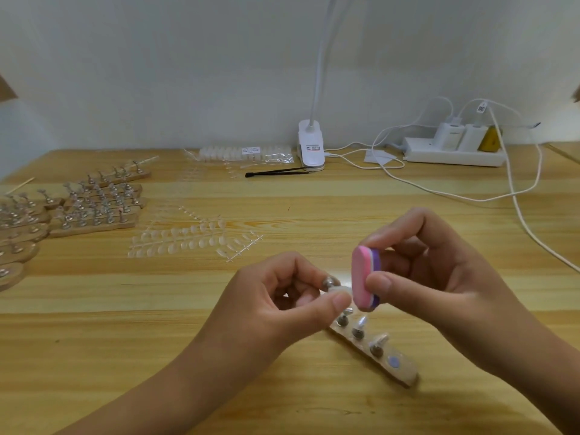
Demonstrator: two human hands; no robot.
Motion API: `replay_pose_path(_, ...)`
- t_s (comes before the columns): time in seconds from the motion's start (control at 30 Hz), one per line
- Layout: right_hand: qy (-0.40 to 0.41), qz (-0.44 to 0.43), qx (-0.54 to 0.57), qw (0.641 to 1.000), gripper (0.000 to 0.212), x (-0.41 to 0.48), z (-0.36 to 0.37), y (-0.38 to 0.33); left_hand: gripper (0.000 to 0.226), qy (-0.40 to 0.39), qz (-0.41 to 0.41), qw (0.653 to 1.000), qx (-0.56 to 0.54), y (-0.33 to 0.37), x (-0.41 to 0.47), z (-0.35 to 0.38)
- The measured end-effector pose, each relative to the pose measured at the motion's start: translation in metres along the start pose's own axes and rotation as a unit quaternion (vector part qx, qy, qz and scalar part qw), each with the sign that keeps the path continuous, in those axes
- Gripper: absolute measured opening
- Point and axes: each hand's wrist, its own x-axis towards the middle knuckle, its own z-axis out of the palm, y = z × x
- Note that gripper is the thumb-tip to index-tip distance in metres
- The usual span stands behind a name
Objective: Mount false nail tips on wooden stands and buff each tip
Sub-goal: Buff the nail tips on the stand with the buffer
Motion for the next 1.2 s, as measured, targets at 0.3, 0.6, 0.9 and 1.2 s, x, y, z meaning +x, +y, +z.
replay_pose_path(0.3,-0.003,0.002,-0.005,1.0,0.023,-0.001,-0.002,0.002,0.029,-0.003,0.007,1.0,-0.005,-0.002,-0.002,0.003)
replay_pose_path(0.6,-0.026,0.007,0.0,1.0,0.03,-0.001,0.0,0.004,0.025,0.014,0.009,1.0,0.006,0.0,-0.001,0.001)
replay_pose_path(0.9,0.126,-0.081,-0.035,0.988,0.043,0.006,-0.007,0.003,0.028,-0.055,-0.047,0.997,-0.023,-0.006,-0.001,0.005)
replay_pose_path(1.2,0.054,-0.422,-0.489,0.762,0.018,-0.007,-0.004,0.015,0.03,-0.121,-0.239,0.893,-0.362,-0.001,-0.001,0.009)
